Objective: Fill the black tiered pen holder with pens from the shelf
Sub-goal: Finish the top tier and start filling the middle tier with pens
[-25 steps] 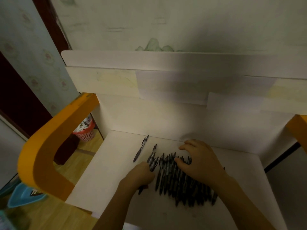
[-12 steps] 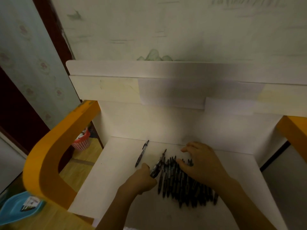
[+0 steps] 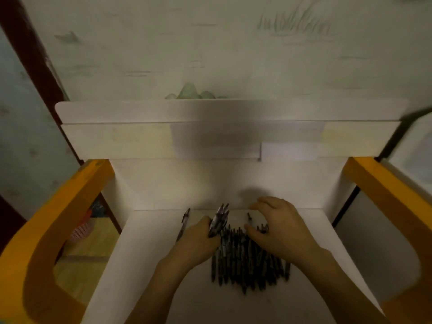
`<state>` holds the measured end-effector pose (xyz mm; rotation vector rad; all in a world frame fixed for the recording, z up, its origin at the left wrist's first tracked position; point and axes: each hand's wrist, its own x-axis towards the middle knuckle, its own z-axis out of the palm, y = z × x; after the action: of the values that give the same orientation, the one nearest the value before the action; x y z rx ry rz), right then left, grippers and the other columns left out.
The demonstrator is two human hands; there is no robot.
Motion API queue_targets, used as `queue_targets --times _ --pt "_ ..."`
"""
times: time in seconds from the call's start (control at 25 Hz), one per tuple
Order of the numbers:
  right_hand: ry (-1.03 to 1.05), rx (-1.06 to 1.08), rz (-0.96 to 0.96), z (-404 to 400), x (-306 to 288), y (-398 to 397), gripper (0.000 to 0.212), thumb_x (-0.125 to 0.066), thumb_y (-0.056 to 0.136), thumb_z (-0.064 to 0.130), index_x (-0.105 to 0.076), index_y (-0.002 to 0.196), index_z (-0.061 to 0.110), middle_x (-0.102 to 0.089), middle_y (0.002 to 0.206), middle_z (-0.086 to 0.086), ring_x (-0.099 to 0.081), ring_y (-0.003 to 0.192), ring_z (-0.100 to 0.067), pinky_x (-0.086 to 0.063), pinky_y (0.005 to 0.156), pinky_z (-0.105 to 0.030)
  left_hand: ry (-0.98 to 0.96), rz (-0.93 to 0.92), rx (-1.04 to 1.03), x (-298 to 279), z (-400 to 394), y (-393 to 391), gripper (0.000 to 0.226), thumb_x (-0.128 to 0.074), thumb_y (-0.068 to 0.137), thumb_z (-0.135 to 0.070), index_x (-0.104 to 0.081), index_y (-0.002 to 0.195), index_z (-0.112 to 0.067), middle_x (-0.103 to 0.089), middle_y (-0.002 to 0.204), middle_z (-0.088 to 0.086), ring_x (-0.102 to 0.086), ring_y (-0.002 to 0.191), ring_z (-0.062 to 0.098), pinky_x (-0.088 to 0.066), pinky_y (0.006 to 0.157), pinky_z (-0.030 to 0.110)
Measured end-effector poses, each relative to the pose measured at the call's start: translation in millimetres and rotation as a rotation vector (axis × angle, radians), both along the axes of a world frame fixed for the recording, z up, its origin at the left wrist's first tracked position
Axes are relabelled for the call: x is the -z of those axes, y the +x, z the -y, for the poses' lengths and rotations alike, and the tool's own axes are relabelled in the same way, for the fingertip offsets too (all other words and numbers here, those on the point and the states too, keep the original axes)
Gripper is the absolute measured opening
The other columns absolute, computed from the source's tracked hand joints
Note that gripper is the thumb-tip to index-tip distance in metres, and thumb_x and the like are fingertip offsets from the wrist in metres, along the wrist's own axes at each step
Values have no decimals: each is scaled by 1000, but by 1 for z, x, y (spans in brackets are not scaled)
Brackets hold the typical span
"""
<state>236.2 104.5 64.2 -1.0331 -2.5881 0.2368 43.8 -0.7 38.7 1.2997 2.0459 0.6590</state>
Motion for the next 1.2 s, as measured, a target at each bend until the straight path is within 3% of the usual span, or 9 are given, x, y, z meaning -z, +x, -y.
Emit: queue_targets --times 0.12,0.24,0.32,0.4,0.48,0.6,0.8,0.96,1.2 --pt "60 57 -50 9 -13 14 57 -61 83 52 -58 131 23 -56 133 2 -48 127 -19 -33 111 -35 117 20 45 -23 -11 10 8 -51 95 -33 -47 94 -27 -61 79 -2 -57 63 9 -48 55 25" --pt "128 108 -55 15 -29 36 60 -53 85 58 -50 137 30 -48 140 8 -39 133 -13 -20 111 -23 223 -47 82 -49 -19 28 12 -50 95 -37 -46 104 -30 -65 82 -1 -63 68 14 -55 65 34" --pt "164 143 -99 19 -43 57 60 -50 86 60 -47 139 31 -46 143 9 -37 135 -11 -18 110 -22 321 -53 96 -67 -24 48 10 -50 96 -36 -48 101 -28 -64 77 1 -61 62 12 -52 61 29" --pt "185 176 -156 23 -57 80 62 -49 86 62 -45 141 33 -44 145 10 -35 136 -10 -24 112 -25 410 -31 111 -84 -31 72 11 -52 96 -32 -49 90 -24 -58 70 1 -51 52 6 -44 50 17" --pt "217 236 -219 25 -72 115 62 -48 85 64 -42 141 37 -43 146 12 -36 136 -8 -31 112 -27 464 -30 129 -103 -41 108 9 -53 97 -30 -50 90 -26 -57 71 0 -51 53 5 -40 48 12" --pt "293 327 -267 27 -90 184 61 -49 84 67 -39 140 43 -42 145 18 -36 133 0 -35 107 -24 543 -52 163 -130 -56 177 6 -55 96 -30 -50 101 -28 -58 76 -2 -55 58 5 -38 47 11" --pt "318 488 -301 41 -104 332 63 -45 82 72 -34 140 50 -38 146 25 -24 126 13 -22 104 -16 663 15 333 -159 -75 323 11 -57 95 -18 -51 103 -22 -55 69 -2 -54 53 -8 -39 45 6" --pt "311 607 -312 52 -107 455 64 -49 81 71 -36 139 48 -38 145 26 -31 129 9 -30 106 -20 701 26 451 -161 -87 449 11 -59 94 -22 -51 101 -23 -54 68 -9 -55 55 2 -40 49 9" --pt "227 724 -325 48 -100 577 64 -52 81 69 -37 139 48 -43 141 26 -40 127 3 -37 101 -19 634 0 584 -149 -112 579 14 -59 94 -31 -47 100 -33 -60 73 -9 -59 61 1 -42 49 10"
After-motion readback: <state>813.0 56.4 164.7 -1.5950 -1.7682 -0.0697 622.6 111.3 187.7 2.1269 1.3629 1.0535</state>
